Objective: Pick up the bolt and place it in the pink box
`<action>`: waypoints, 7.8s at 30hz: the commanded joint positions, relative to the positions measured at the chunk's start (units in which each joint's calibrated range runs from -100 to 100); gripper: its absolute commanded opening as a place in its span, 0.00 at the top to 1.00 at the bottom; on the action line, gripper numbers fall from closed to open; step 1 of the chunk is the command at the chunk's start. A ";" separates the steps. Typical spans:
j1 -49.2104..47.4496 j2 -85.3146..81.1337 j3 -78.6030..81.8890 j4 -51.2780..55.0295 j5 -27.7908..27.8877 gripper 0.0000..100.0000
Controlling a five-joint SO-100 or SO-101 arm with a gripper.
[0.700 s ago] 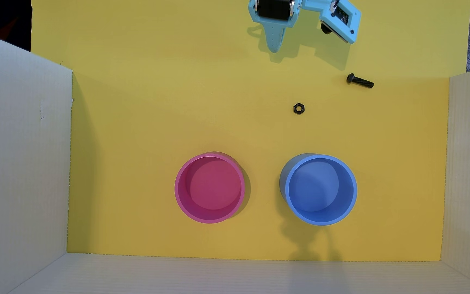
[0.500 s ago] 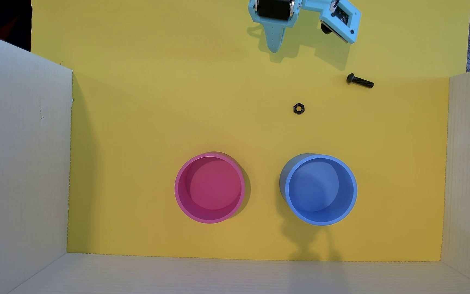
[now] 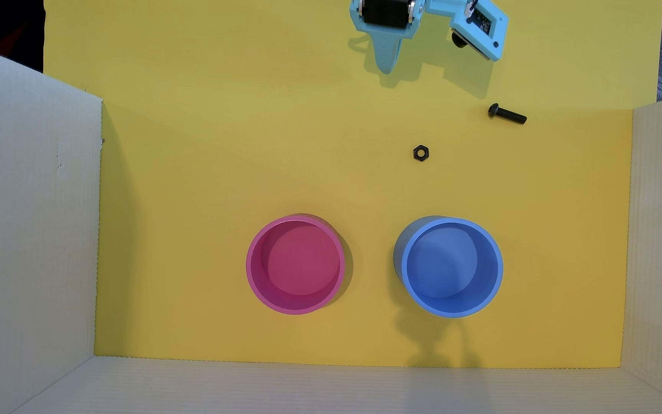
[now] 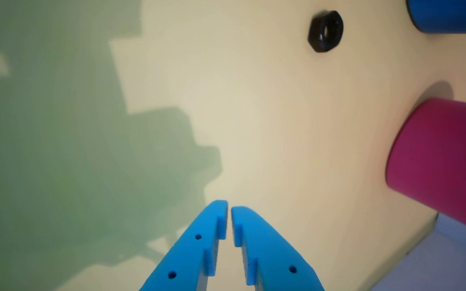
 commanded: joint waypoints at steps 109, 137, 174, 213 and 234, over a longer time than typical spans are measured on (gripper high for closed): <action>-23.04 92.67 -65.60 -16.61 -4.16 0.77; -23.19 105.72 -66.06 -15.24 -3.38 1.00; 6.62 97.89 -89.48 -5.12 -2.96 0.99; 10.81 119.44 -118.07 -1.08 -2.86 0.96; 3.89 70.87 -78.00 2.35 -1.03 0.99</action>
